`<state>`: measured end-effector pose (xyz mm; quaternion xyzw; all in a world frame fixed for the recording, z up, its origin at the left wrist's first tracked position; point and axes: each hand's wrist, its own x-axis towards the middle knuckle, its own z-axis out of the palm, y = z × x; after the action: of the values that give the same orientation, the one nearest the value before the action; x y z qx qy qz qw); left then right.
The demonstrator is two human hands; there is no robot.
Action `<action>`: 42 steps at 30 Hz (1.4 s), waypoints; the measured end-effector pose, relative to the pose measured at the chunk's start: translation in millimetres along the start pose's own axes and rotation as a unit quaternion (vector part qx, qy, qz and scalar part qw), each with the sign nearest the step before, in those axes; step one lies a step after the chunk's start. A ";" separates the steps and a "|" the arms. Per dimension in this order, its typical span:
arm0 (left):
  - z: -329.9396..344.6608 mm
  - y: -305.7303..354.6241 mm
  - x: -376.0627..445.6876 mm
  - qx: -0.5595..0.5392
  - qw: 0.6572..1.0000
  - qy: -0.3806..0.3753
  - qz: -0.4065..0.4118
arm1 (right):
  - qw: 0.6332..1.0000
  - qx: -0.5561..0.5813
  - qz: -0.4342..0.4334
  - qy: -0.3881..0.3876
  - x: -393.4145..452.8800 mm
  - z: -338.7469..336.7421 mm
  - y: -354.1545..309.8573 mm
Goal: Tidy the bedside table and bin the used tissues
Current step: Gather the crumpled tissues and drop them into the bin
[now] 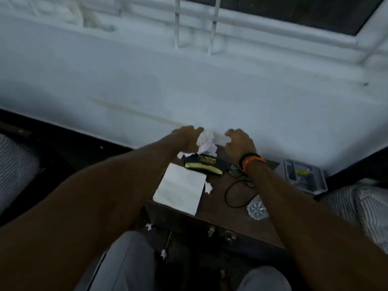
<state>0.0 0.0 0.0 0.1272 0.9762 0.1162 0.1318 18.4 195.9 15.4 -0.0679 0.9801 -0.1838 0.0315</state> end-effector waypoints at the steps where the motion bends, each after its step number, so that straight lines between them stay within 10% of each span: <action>1: 3.4 -0.6 2.7 0.005 1.000 -0.017 0.003 | 1.000 -0.009 0.010 -0.014 -0.9 0.2 1.8; 14: 53.0 -2.8 78.9 -0.127 0.983 -0.064 -0.113 | 0.997 -0.015 0.069 -0.024 37.2 27.2 49.3; 31: 14.3 -27.2 86.0 -0.227 0.965 0.131 -0.023 | 0.999 0.023 0.028 0.006 57.2 50.1 44.3; 38: -15.2 -22.4 68.0 -0.452 0.886 0.065 -0.076 | 0.985 0.158 -0.055 0.034 52.6 34.5 0.7; 42: -29.5 -31.3 41.0 -0.632 0.764 -0.099 -0.085 | 0.986 0.119 -0.098 0.066 55.3 32.7 -19.2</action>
<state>-53.5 -23.7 10.2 -0.0576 0.6700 0.6818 0.2879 -31.1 158.6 -10.0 -0.1472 0.9396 -0.3058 -0.0438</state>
